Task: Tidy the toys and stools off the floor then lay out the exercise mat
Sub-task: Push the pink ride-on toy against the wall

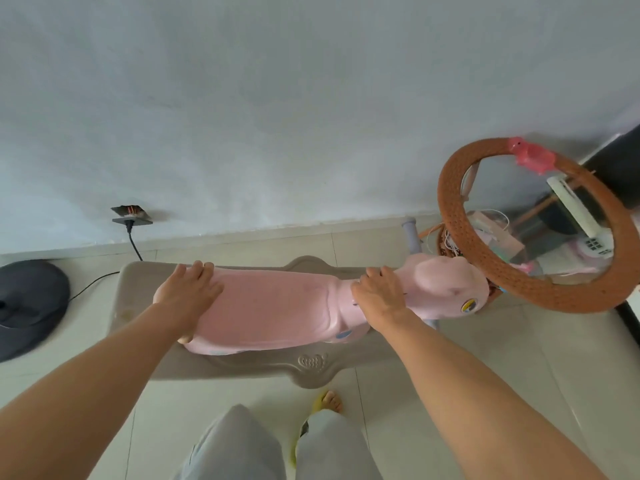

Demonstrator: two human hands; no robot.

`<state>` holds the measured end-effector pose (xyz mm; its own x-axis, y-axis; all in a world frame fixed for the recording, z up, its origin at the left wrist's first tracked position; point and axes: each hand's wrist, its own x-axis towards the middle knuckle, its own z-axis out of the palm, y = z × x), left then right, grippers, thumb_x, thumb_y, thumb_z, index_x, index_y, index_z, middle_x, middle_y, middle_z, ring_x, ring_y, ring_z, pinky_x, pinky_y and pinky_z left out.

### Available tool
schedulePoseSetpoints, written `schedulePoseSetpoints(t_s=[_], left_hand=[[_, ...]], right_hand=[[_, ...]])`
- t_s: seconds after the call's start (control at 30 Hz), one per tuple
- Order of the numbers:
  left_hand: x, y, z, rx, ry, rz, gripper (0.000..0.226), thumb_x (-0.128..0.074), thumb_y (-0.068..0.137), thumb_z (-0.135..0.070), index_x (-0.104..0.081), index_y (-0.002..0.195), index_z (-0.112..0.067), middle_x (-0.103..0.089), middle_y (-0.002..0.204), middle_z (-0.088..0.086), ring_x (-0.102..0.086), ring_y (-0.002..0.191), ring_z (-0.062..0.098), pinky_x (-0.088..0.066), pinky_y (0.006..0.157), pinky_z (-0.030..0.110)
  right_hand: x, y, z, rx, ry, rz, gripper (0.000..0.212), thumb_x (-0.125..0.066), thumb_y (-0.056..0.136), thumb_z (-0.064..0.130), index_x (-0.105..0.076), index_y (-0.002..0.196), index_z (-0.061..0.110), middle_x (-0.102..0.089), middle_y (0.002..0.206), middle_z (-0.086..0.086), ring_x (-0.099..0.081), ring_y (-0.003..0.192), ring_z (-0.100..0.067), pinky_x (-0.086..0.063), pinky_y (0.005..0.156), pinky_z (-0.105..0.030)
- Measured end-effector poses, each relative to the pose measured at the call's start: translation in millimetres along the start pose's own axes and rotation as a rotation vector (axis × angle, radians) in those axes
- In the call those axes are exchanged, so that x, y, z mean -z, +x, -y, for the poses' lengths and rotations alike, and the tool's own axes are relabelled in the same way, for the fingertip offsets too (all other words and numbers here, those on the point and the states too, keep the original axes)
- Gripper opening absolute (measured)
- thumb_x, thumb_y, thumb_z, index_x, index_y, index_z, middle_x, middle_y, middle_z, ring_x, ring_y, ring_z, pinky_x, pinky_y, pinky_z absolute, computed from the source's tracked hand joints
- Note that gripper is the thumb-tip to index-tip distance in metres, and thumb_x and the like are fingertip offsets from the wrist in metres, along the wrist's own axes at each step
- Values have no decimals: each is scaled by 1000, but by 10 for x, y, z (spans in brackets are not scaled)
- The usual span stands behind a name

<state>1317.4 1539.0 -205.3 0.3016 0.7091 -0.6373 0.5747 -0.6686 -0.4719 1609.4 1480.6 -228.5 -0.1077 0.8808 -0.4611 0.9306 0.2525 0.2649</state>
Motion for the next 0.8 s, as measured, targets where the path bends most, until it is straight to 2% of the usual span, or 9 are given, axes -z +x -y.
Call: schedulePoseSetpoints(t_s=[0.33, 0.53, 0.8], left_hand=[[174, 616, 29, 29, -79, 105, 97, -72, 69, -36, -14, 145, -19, -9, 151, 16, -12, 141, 33, -22, 112, 38], [136, 1242, 206, -4, -87, 107, 97, -70, 72, -36, -10, 146, -18, -6, 152, 18, -9, 142, 35, -17, 114, 41], [-47, 2163, 128, -37, -86, 107, 98, -70, 72, -42, -10, 146, -19, -4, 152, 18, -10, 141, 34, -17, 114, 39]], right_hand=[[-41, 782, -470, 93, -45, 15, 22, -49, 96, 18, -61, 115, 20, -64, 113, 2, -48, 114, -21, -31, 89, -31], [-143, 1337, -560, 72, -21, 45, 17, -51, 95, 16, -62, 108, 17, -64, 109, 0, -49, 109, -22, -22, 75, -30], [-702, 2173, -687, 84, -5, 86, 18, -52, 94, 16, -61, 109, 19, -64, 110, 1, -49, 109, -21, -23, 74, -29]])
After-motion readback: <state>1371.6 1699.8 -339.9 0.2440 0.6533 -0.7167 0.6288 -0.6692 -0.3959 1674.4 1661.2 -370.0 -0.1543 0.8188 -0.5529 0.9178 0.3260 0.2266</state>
